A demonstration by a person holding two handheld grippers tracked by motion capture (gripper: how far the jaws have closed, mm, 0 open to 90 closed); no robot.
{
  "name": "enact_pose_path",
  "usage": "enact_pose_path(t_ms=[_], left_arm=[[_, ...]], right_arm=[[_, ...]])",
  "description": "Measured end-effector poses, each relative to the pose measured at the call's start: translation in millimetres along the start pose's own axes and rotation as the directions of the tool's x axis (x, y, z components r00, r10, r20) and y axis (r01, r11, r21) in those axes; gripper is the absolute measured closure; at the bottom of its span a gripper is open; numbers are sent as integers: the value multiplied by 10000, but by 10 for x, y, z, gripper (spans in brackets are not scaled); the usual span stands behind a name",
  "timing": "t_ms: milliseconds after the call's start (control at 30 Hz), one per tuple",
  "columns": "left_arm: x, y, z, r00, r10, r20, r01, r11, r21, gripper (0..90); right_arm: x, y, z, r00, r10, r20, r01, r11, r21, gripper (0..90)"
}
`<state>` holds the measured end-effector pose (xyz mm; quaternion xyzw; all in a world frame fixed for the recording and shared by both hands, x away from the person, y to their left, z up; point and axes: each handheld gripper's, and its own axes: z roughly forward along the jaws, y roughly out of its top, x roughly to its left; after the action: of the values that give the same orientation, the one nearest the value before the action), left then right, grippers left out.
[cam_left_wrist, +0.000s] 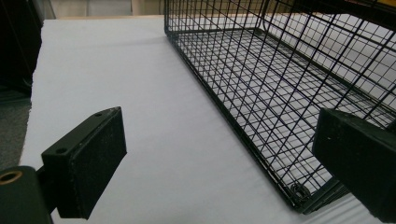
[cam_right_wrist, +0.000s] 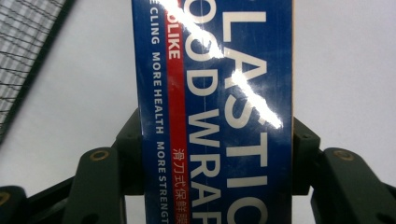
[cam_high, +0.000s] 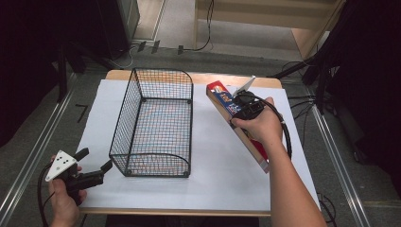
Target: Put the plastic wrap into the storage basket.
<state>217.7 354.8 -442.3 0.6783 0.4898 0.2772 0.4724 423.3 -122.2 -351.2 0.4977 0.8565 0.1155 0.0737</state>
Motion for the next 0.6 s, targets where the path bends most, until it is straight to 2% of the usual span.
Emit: enact_pose_path(t_ms=[233,400,467,600], left_arm=[[8,-1,3,10000,6,-26,-6,10000,28,35],[4,-2,10,10000,8,-27,-8,10000,17,35],[3,0,5,10000,23,-20,-23,10000,1,35],[3,2,0,10000,16,-34,-16,10000,-44,35]], right_arm=[[177,69,-62,9986,-475,-251,471,9988,-147,416],[278,106,-85,9964,-836,-167,833,9964,-162,416],[291,114,-103,9961,-883,-65,882,9959,-207,416],[279,108,-161,9958,-885,-220,878,9956,-332,416]])
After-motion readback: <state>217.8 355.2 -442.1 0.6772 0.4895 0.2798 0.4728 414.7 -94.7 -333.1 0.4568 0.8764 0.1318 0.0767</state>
